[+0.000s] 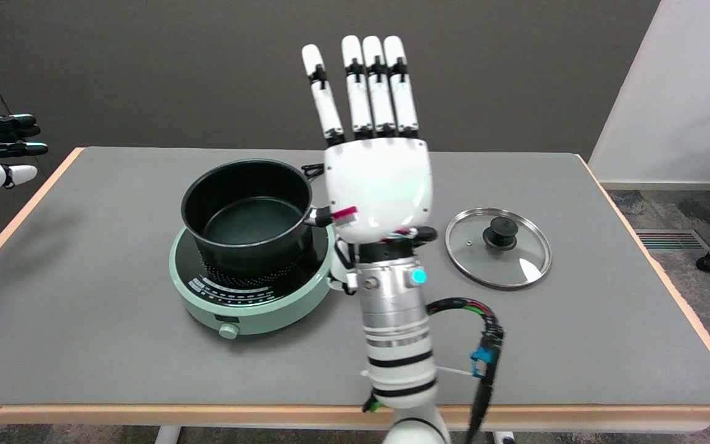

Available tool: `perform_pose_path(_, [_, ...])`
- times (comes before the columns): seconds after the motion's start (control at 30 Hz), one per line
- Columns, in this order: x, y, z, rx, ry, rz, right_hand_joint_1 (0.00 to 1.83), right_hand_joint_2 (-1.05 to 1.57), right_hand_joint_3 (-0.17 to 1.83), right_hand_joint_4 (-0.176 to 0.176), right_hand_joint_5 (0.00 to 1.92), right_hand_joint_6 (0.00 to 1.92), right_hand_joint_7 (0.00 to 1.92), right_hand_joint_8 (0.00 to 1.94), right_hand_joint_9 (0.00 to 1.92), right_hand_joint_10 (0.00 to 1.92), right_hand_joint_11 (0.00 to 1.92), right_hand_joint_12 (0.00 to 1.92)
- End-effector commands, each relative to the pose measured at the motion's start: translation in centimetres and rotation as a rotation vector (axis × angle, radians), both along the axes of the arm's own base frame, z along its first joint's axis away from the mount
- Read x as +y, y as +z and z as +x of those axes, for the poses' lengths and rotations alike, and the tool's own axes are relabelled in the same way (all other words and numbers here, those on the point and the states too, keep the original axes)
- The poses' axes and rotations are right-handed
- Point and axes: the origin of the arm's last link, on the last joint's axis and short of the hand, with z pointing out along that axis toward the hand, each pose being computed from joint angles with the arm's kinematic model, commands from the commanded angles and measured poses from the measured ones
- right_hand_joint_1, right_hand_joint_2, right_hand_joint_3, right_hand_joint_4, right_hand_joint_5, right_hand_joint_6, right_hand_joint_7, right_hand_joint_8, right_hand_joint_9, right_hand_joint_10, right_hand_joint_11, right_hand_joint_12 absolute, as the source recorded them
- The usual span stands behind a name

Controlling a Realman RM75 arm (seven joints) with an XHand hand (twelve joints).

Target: Pick up the soup pot.

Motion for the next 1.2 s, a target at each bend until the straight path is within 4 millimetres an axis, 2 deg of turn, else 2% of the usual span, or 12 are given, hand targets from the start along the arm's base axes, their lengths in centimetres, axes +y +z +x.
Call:
perform_pose_path(0.03, [-5.4,-2.8,-1.2,-0.006,-0.162,-0.182,1.28,-1.04,1.07,0.143,0.03,0.03,0.03,0.03,0.03,0.03,0.03,0.03])
perform_pose_path(0.27, [-7.2,-1.2,-2.4,-0.099,-0.255,-0.209,1.28,-1.05,1.13,0.137,0.03,0.03,0.03,0.03,0.03,0.03,0.03,0.03])
perform_pose_path(0.4, [-7.9,-0.2,-3.8,-0.167,-0.335,-0.223,1.27,-1.05,1.16,0.138,0.02,0.02,0.02,0.02,0.02,0.02,0.02,0.02])
perform_pose_path(0.63, [-7.1,1.1,-5.3,-0.24,-0.385,-0.283,1.26,-1.05,1.22,0.129,0.02,0.02,0.02,0.02,0.02,0.02,0.02,0.02])
perform_pose_path(0.83, [-6.9,1.1,-6.4,-0.254,-0.452,-0.305,1.25,-1.05,1.3,0.117,0.02,0.02,0.02,0.02,0.02,0.02,0.02,0.02])
perform_pose_path(1.03, [-7.6,0.8,-6.8,-0.263,-0.488,-0.279,1.24,-1.05,1.4,0.107,0.01,0.01,0.01,0.01,0.01,0.01,0.01,0.01])
perform_pose_path(1.2, [-8.7,0.3,-6.7,-0.268,-0.517,-0.223,1.23,-1.05,1.44,0.119,0.01,0.01,0.01,0.01,0.01,0.01,0.01,0.01])
